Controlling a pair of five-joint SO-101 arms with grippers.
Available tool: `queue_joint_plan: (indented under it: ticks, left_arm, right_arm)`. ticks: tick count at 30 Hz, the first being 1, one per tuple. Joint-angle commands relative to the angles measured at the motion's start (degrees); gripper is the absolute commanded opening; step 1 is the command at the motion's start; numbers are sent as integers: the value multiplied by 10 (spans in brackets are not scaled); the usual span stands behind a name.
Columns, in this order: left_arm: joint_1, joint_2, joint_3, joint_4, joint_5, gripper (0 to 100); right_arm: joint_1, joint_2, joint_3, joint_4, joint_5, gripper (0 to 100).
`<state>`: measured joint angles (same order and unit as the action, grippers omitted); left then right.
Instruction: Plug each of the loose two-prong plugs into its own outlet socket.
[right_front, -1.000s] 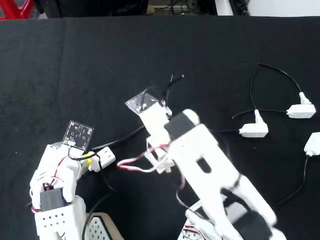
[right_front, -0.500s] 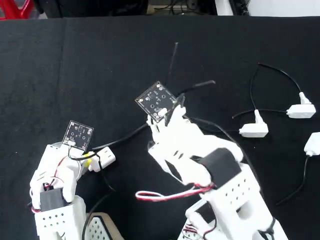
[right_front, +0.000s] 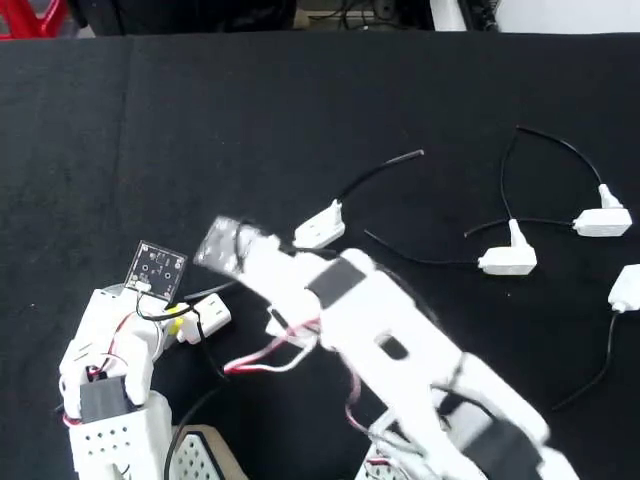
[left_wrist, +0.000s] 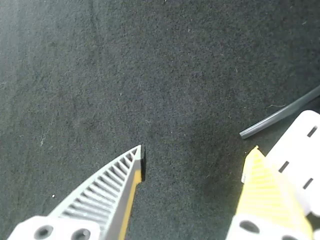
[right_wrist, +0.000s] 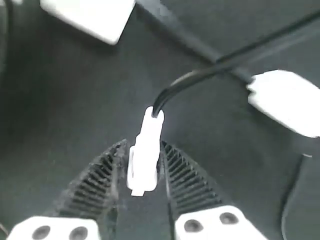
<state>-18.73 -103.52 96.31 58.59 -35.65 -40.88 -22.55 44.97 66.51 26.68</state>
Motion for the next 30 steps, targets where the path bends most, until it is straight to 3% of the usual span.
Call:
queue_joint_plan:
  ticks: [1,10,17,21,30]
  left_arm:
    - [1,-3,11,7,-6,317]
    - [1,-3,11,7,-6,317]
    - [1,-3,11,7,-6,317]
    - [1,-3,11,7,-6,317]
    - [1,-3,11,7,-6,317]
  right_arm:
    - [-5,91,-43,-12,24,15]
    - [31,263,-116,-21,21,21]
    - [28,359,-179,-16,18,142]
    - [28,373,-199,-14,-24,138]
    - [28,332,-211,10,-30,121]
